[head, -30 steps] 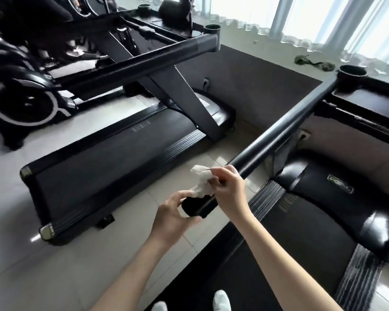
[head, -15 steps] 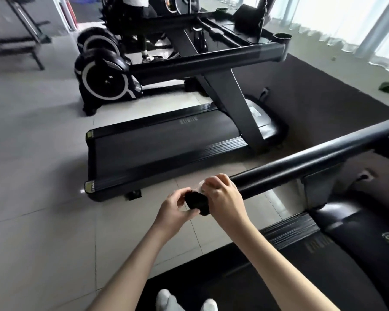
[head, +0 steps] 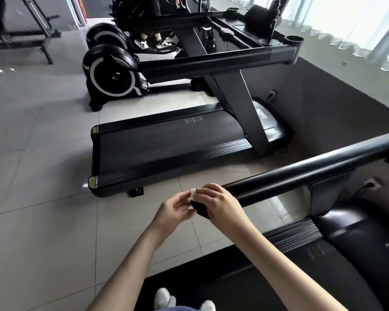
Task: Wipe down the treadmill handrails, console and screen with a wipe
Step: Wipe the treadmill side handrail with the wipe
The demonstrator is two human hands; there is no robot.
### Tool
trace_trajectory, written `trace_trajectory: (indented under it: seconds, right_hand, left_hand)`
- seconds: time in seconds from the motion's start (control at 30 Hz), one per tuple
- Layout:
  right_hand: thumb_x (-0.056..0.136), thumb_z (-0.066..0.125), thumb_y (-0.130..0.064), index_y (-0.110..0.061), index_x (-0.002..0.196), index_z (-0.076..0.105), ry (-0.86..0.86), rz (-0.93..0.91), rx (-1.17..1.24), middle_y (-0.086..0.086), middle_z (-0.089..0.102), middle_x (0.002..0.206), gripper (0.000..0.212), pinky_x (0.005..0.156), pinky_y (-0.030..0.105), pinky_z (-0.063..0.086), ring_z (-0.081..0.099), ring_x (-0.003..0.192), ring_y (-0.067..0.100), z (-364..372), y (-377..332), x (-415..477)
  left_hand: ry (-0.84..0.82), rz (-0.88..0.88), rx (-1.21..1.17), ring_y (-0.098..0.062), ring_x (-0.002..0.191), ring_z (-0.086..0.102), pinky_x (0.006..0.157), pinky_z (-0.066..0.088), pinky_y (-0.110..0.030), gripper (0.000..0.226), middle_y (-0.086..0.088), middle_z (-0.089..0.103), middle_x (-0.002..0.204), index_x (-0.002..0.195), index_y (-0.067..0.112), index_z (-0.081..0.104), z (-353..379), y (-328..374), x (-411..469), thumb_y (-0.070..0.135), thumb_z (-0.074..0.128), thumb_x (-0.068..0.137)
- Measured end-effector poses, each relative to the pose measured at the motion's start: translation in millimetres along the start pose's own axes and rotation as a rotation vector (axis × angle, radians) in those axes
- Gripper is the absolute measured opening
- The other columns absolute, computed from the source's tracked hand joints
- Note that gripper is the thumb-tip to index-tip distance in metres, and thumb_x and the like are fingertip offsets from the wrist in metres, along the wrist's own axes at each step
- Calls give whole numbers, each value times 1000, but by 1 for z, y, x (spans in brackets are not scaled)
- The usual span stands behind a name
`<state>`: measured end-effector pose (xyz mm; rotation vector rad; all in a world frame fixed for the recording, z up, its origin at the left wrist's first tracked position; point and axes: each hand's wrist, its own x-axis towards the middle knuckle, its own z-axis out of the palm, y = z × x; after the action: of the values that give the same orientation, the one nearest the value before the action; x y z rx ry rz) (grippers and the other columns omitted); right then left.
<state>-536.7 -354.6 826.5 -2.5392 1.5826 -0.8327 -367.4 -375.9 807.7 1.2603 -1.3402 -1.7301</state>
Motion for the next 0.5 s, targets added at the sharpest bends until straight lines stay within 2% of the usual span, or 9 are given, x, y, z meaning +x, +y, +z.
trace_trajectory:
  seconds: [0.07,0.13,0.17,0.23,0.3,0.4,0.43,0.5]
  right_hand:
    - [73,49,-13,-10,85,76,42,58,-64,1,73,89,29,73,31,57,66,85,23,-6,9,3]
    - [67,55,-8,-6,78,75,53,169,-108,4,72,82,23,67,34,58,67,81,26,-5,9,7]
    - [62,61,-6,-5,78,74,37,184,-103,5,72,81,20,69,35,59,67,81,27,-1,5,9]
    - [57,69,1,-5,87,73,-11,134,-59,6,72,91,31,81,36,57,65,91,27,8,-5,5]
    - [61,64,2,-6,97,72,-13,55,-42,5,71,101,38,85,33,54,62,98,25,5,-4,-5]
    - [75,47,-13,-6,95,73,88,118,-116,6,69,98,34,70,33,58,62,92,27,-7,6,-8]
    - [76,50,-15,-5,95,73,117,184,-137,7,67,98,31,64,33,57,59,91,27,-7,8,-7]
    - [72,71,-9,-2,96,70,147,271,-153,9,61,100,25,59,32,55,50,93,25,2,2,-6]
  left_hand:
    - [-2,4,9,-3,105,64,82,49,-15,41,-2,66,118,127,11,54,-1,1,1,-1,63,88]
    - [6,11,14,-1,106,62,84,47,-12,31,2,67,116,122,13,58,0,3,2,4,60,92]
    - [10,14,10,-4,107,63,85,47,-13,27,3,68,113,119,13,61,0,2,4,6,58,93]
    - [15,14,-20,-7,104,64,87,48,-16,21,3,71,107,112,15,64,1,1,4,6,57,94]
    - [16,8,-34,-8,102,64,89,48,-18,20,3,71,105,110,16,65,2,0,5,6,56,95]
    - [-5,17,13,-4,102,64,87,47,-15,20,2,70,109,112,15,64,-1,1,5,10,58,94]
    - [-11,22,29,0,100,64,85,46,-13,21,1,70,109,114,14,64,-1,1,6,10,59,94]
    - [-18,29,51,5,95,63,80,46,-10,22,1,69,108,115,13,63,-1,2,7,11,60,93]
